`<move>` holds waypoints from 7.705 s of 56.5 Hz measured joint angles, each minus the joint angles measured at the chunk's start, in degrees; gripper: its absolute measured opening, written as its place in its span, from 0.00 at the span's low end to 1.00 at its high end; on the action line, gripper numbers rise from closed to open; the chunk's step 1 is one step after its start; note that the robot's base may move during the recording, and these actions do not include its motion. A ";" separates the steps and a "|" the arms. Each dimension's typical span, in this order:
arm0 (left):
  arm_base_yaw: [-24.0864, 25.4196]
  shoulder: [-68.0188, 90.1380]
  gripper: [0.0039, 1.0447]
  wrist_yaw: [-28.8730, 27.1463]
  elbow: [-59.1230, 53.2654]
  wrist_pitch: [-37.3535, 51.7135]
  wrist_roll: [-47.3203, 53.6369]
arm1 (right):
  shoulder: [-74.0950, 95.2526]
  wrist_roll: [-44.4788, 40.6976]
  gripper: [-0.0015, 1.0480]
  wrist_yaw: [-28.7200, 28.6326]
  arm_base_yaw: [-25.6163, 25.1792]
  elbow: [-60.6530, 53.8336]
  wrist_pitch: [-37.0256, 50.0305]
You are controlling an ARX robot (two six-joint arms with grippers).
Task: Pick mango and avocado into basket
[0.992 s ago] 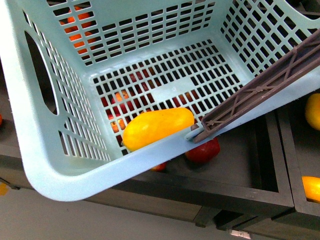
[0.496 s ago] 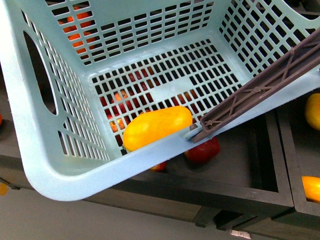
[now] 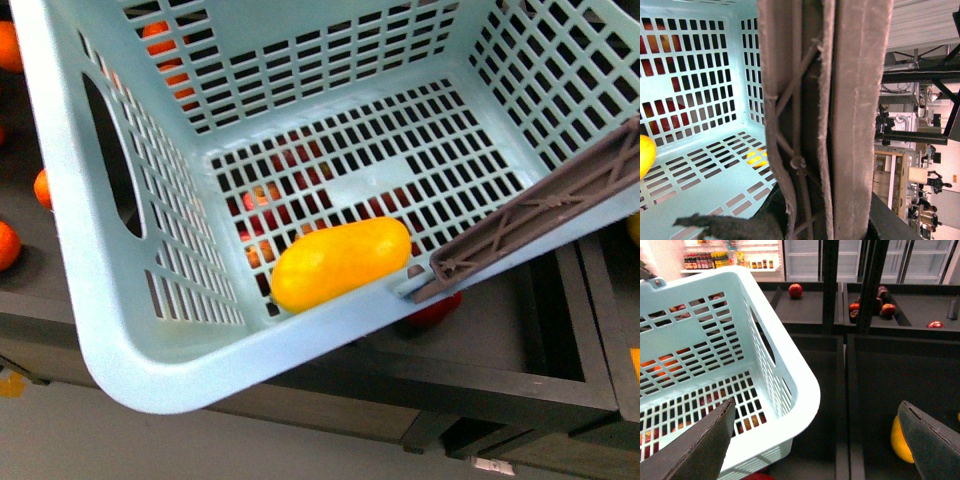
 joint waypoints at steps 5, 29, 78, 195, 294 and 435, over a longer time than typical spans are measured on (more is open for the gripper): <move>-0.02 0.00 0.17 -0.57 0.00 0.00 0.35 | -0.04 0.00 0.92 0.00 0.00 -0.02 -0.02; 0.66 0.00 0.17 -1.53 0.04 0.00 0.68 | -0.09 0.00 0.92 -0.13 0.00 -0.28 -0.15; 0.68 0.00 0.17 -1.55 0.07 -0.02 0.68 | -0.09 -0.02 0.92 -0.20 0.00 -0.31 -0.17; 0.72 0.02 0.17 -1.18 0.07 -0.09 0.79 | 20.41 -6.32 0.92 11.04 -8.76 16.63 -18.21; 0.79 0.02 0.17 -1.36 0.07 -0.09 0.83 | 105.07 -15.45 0.92 0.39 -13.46 76.22 -24.63; 0.79 0.02 0.17 -1.53 0.07 -0.09 0.85 | 31.10 -1.33 0.53 -15.80 0.61 35.50 -17.35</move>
